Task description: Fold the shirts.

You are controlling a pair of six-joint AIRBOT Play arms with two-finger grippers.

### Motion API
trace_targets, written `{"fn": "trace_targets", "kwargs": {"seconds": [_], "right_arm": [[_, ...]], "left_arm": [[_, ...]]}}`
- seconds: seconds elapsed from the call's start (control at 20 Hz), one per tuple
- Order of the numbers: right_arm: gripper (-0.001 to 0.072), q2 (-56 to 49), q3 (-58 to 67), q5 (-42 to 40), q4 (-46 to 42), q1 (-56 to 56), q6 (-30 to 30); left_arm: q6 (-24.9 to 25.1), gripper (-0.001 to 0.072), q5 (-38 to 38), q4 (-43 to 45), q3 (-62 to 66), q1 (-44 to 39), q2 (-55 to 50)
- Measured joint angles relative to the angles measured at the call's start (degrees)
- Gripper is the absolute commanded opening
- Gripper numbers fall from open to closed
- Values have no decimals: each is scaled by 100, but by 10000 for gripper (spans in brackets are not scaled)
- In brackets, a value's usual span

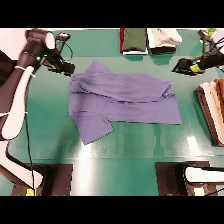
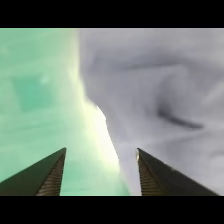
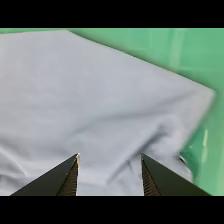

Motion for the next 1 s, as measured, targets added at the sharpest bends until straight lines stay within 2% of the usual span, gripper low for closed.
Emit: {"fn": "trace_targets", "kwargs": {"seconds": [0.15, 0.3, 0.35, 0.4, 0.7, 0.95, 1.0], "right_arm": [[446, 627, -754, 238, -323, -350, -42], [464, 1257, -1845, 328, -503, -780, -109], [544, 1403, -2186, 326, -509, -907, -146], [561, 1519, -2533, 326, -542, -1032, -201], [552, 1768, -3891, 33, -564, -1239, -321], [542, 1504, -4199, -240, -570, -903, -302], [518, 1419, -4218, -297, -573, -833, -262]], "left_arm": [[-42, 528, -68, -170, -584, 103, 595], [-186, 527, 109, -367, -1805, 138, 1368], [-245, 527, 223, -442, -2275, 146, 1631], [-330, 527, 369, -540, -2802, 151, 1912], [-763, 527, 1043, -793, -5090, 153, 3071], [-866, 527, 1270, -935, -5628, 153, 3307], [-874, 527, 1285, -951, -5670, 153, 3322]]}}
